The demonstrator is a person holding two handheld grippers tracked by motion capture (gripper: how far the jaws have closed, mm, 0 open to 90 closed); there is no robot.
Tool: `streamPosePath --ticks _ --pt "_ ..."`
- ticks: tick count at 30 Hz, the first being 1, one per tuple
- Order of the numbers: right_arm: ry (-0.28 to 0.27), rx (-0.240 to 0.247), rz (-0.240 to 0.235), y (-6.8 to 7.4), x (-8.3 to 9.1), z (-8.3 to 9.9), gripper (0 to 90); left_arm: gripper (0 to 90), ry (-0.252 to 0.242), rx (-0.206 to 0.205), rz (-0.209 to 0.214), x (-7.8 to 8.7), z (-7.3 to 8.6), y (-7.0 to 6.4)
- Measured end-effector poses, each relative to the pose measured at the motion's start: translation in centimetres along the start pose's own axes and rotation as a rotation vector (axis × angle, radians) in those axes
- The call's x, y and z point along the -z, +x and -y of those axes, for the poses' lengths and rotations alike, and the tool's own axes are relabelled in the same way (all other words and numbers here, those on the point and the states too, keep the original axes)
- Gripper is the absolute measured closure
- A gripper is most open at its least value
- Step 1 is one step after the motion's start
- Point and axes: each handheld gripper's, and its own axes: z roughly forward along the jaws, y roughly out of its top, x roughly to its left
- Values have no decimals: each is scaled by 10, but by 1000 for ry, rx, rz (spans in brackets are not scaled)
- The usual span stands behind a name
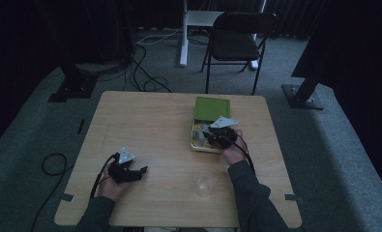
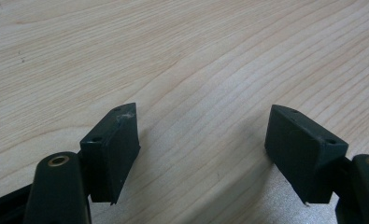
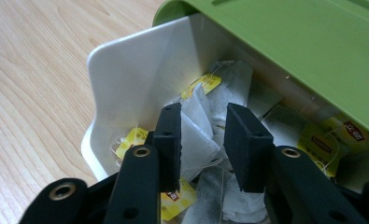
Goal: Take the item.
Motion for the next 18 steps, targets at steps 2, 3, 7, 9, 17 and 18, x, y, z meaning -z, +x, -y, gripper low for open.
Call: streamPosePath --ticks 2,3,7,9,17,18 --pt "14 24 0 1 -1 0 632 271 0 0 0 0 0 0" --pt "22 34 2 2 -1 0 632 272 0 0 0 0 0 0" --pt "42 60 2 4 -3 0 639 272 0 0 0 0 0 0" --pt "51 66 2 5 -3 0 661 272 0 0 0 0 0 0" --pt "57 76 17 8 -1 4 846 272 0 0 0 0 0 0" --pt "53 77 19 9 0 4 865 272 0 0 0 0 0 0"
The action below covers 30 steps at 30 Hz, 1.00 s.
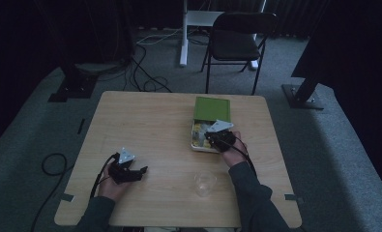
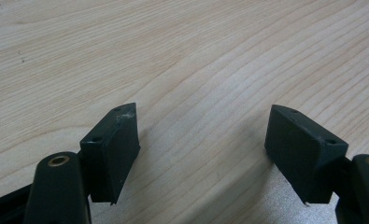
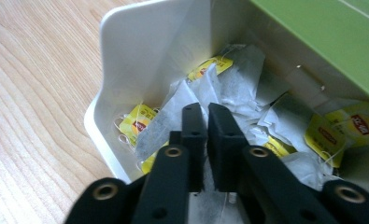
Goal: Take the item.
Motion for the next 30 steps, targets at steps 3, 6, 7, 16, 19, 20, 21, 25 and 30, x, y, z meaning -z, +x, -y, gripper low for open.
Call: streamPosePath --ticks 3,6,7,16,19,20,21,25,30 --pt "-12 5 3 0 3 0 892 271 0 0 0 0 0 0" --pt "-34 11 1 -1 10 -1 900 271 0 0 0 0 0 0" --pt "-40 13 1 -1 11 -2 900 271 0 -1 0 0 0 0" --pt "-85 4 4 -3 26 -5 900 271 -1 -1 0 0 0 0" --pt "-98 4 11 -3 30 -6 900 272 -2 1 0 0 0 0" --pt "-100 5 14 -3 32 -7 900 271 -2 1 0 0 0 0" --pt "-105 7 14 -4 33 -7 900 271 -2 1 0 0 0 0" --pt "-113 7 18 -4 36 -8 900 272 -1 0 0 0 0 0" --pt "-128 9 21 -4 45 -8 900 272 -1 0 0 0 0 0"
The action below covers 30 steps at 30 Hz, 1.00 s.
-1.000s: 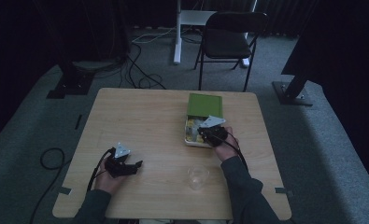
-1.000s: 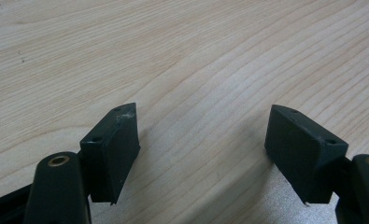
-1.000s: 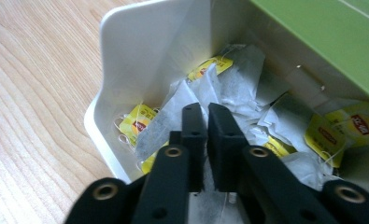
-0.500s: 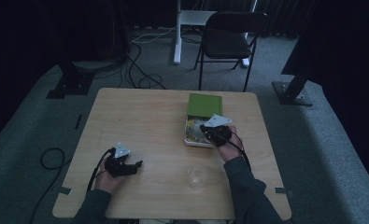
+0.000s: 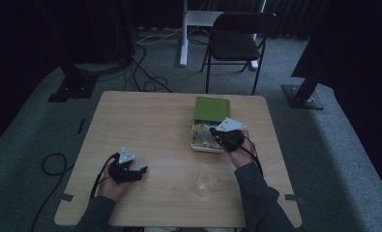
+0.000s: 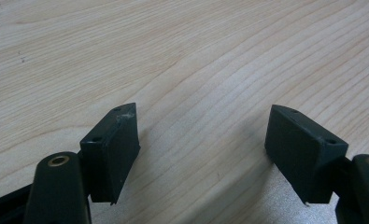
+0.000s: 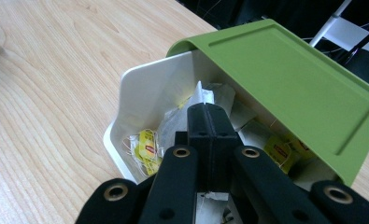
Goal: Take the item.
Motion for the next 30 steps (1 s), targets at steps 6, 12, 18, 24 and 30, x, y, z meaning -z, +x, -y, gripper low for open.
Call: streamPosePath --ticks 6,12,18,24,30 --pt "-4 6 0 0 5 0 900 271 0 0 0 0 0 0" --pt "-8 5 0 -1 11 1 900 272 0 0 0 0 0 0" --pt "-18 4 -1 -2 18 2 900 272 0 0 0 0 0 0" --pt "-25 16 2 -1 23 2 900 272 -1 -1 -1 0 0 0" --pt "-46 16 3 -1 33 1 900 272 0 -1 0 0 0 0"
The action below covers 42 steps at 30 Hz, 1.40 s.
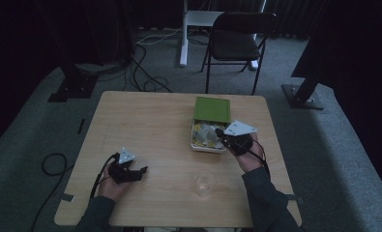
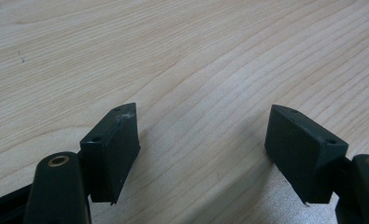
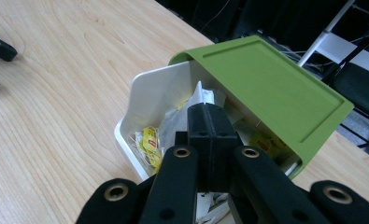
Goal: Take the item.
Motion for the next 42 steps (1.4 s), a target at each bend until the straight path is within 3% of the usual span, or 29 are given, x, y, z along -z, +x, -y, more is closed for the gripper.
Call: streamPosePath --ticks 18,30,42 --pt "-58 39 2 7 28 -12 900 271 1 2 1 0 0 0" --pt "-90 19 -37 11 40 -12 900 271 0 2 1 0 0 0" --pt "-113 44 -56 19 53 -17 900 271 -1 4 1 0 0 0"
